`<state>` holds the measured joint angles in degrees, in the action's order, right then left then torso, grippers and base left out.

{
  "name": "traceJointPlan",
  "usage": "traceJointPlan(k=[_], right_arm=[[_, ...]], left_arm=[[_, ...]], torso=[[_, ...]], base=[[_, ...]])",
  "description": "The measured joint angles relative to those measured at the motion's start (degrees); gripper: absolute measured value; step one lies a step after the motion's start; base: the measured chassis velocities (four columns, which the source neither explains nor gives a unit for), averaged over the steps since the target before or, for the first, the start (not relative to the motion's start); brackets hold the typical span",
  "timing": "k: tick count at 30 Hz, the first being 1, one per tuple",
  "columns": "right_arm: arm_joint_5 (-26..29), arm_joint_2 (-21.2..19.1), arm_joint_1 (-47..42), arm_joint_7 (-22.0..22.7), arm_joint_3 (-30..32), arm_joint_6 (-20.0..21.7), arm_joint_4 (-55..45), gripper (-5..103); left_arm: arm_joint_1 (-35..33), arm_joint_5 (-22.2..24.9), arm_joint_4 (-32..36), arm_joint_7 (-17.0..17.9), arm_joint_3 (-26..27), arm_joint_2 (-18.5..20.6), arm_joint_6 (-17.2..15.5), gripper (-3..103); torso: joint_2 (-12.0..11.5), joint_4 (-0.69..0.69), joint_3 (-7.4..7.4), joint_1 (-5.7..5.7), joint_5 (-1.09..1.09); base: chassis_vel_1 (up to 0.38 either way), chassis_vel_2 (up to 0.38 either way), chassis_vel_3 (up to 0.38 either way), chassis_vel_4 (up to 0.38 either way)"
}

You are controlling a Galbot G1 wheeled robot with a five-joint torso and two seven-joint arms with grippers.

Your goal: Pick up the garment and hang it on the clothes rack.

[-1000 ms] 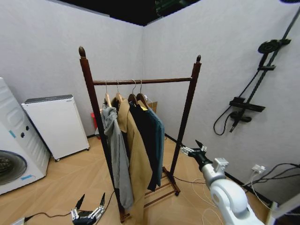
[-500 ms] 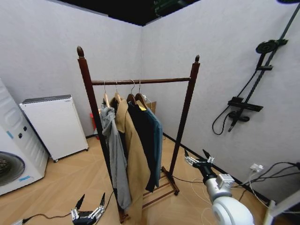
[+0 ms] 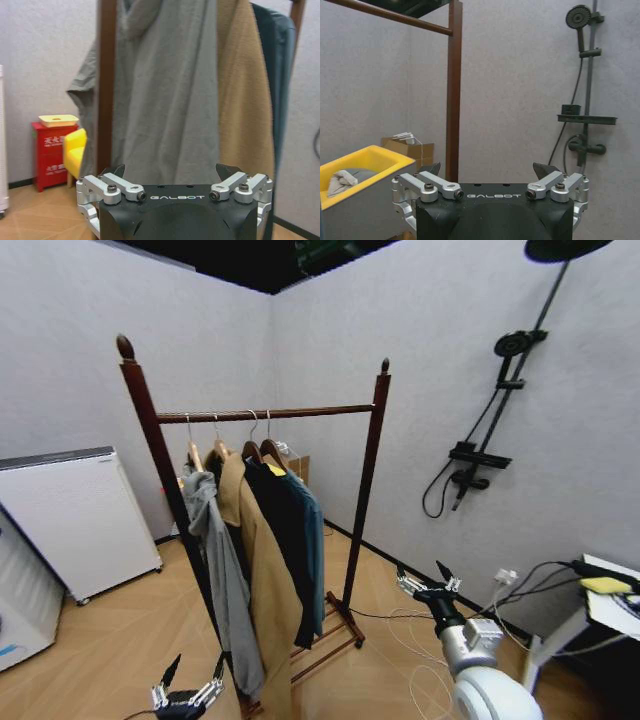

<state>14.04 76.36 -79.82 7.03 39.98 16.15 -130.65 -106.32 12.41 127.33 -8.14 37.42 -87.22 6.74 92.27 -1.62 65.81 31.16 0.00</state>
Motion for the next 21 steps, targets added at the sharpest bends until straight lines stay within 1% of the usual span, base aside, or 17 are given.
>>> traceJointPlan(k=[1,2,3,4,5,6,7,10,12,14,20,21], right_arm=[[0.0,0.0,0.2,0.0,-0.1,0.0,0.1,100],[0.0,0.0,0.4,0.0,-0.2,0.0,0.1,100],[0.0,0.0,0.4,0.0,-0.2,0.0,0.1,100],[0.0,0.0,0.5,0.0,-0.4,0.0,0.1,100],[0.0,-0.1,0.7,0.0,-0.6,0.0,0.1,100],[0.0,-0.1,0.7,0.0,-0.6,0.0,0.1,100],[-0.1,-0.1,0.7,0.0,-0.9,0.0,0.2,100],[-0.2,-0.1,0.9,0.0,-1.4,0.1,0.0,100],[-0.3,-0.1,0.9,0.0,-1.6,0.1,-0.3,100],[-0.3,0.0,0.8,0.0,-1.9,0.2,-0.5,100],[-0.4,0.0,0.6,-0.1,-2.0,0.1,-0.7,100],[-0.4,0.0,0.5,-0.1,-2.0,0.1,-0.7,100]], left_arm=[[0.0,0.0,0.0,0.0,0.0,0.0,0.0,100],[0.0,0.0,0.0,0.0,0.0,0.0,0.0,100],[0.0,0.0,0.0,0.0,0.0,0.0,0.0,100],[0.0,0.0,0.0,0.0,0.0,0.0,0.0,100],[0.0,0.0,0.0,0.0,0.0,0.0,0.0,100],[0.0,0.0,0.0,0.0,0.0,0.0,0.0,100],[0.0,0.0,0.0,0.0,0.0,0.0,0.0,100],[0.0,0.0,0.0,0.0,0.0,0.0,0.0,100],[0.0,0.0,0.0,0.0,0.0,0.0,0.0,100],[0.0,0.0,0.0,0.0,0.0,0.0,0.0,100],[0.0,0.0,0.0,0.0,0.0,0.0,0.0,100],[0.0,0.0,0.0,0.0,0.0,0.0,0.0,100]], torso=[[0.0,0.00,0.00,0.00,-0.01],[0.0,-0.02,0.01,0.01,0.05],[0.0,-0.02,0.01,0.01,0.05],[0.0,0.00,-0.01,-0.01,-0.03],[0.0,0.00,-0.01,-0.02,-0.04],[0.0,0.00,-0.01,-0.02,-0.04],[0.0,0.01,0.00,-0.02,0.03],[0.0,-0.02,-0.01,-0.02,0.01],[0.0,0.00,-0.01,-0.03,-0.02],[0.0,0.00,0.00,-0.02,0.01],[0.0,0.00,-0.01,-0.02,-0.01],[0.0,0.00,0.00,-0.01,0.01]], base=[[-0.014,-0.216,-0.209,0.003],[-0.014,-0.202,-0.246,-0.010],[-0.014,-0.202,-0.246,-0.010],[-0.022,-0.267,-0.229,-0.006],[-0.004,-0.267,-0.262,0.023],[-0.004,-0.267,-0.262,0.023],[0.035,-0.250,-0.262,0.017],[0.011,-0.287,-0.298,0.006],[-0.021,-0.281,-0.266,0.011],[0.024,-0.275,-0.267,0.031],[0.023,-0.271,-0.262,0.026],[0.049,-0.297,-0.301,0.045]])
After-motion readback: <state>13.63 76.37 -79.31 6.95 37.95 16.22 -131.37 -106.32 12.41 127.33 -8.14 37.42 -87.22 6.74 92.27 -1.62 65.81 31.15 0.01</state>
